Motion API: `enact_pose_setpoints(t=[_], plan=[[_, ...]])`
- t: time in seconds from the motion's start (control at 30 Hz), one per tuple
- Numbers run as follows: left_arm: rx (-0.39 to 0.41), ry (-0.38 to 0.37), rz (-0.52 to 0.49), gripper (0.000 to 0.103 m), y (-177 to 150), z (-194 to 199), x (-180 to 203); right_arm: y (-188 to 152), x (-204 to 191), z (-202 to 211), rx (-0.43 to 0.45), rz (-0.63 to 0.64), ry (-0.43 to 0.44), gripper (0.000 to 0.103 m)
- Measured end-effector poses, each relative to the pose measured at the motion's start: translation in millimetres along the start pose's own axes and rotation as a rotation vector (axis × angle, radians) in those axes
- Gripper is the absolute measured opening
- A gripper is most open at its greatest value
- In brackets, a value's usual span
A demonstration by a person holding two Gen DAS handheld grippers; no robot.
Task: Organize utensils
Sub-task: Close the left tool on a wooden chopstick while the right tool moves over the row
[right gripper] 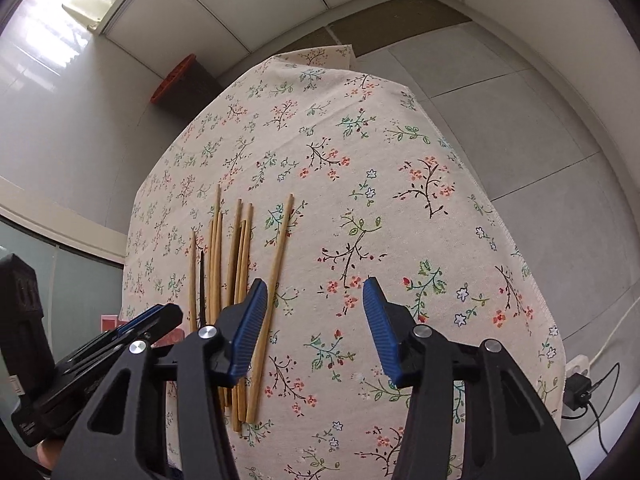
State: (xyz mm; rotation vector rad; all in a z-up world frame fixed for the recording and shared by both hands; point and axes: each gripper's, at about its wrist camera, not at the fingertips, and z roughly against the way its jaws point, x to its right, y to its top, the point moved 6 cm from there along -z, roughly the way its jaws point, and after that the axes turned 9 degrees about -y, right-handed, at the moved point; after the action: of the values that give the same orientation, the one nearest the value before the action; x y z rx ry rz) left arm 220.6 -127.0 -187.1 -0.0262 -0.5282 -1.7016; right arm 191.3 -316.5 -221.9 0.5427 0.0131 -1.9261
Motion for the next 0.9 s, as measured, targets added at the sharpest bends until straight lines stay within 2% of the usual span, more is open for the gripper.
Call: enact_pose_setpoints(t=[0.13,0.3,0.43,0.5,0.57,0.6,0.73,0.9], plan=[[-0.049,0.021,0.024,0.027,2.1,-24.7,-11.9,2.6,8.6,-3.5,-0.015,-0.038,0.014,0.051],[-0.067,0.097,0.02,0.027,0.6,-42.5,-24.6,3.0,8.4,-5.1,-0.019,-0.034,0.01,0.051],[-0.067,0.111,-0.002,0.027,1.0,-47.9,-27.7,3.2,7.4,-6.6,-0.023,-0.034,0.015,0.051],[-0.065,0.116,-0.011,0.019,1.8,-46.8,-28.9,3.2,6.8,-7.2,-0.025,-0.035,0.016,0.051],[-0.062,0.103,-0.001,0.005,2.5,-45.3,-29.1,3.0,6.2,-7.4,-0.025,-0.034,0.017,0.051],[-0.06,0.103,-0.004,0.005,2.9,-45.2,-28.6,2.9,5.9,-7.5,-0.023,-0.032,0.015,0.051],[-0.073,0.147,-0.031,0.005,0.1,-47.3,-30.1,1.8,4.1,-8.6,-0.026,-0.027,0.014,0.051],[-0.112,0.154,-0.022,0.009,9.3,-65.2,-35.0,-0.4,2.1,-11.3,-0.031,-0.019,0.005,0.052]])
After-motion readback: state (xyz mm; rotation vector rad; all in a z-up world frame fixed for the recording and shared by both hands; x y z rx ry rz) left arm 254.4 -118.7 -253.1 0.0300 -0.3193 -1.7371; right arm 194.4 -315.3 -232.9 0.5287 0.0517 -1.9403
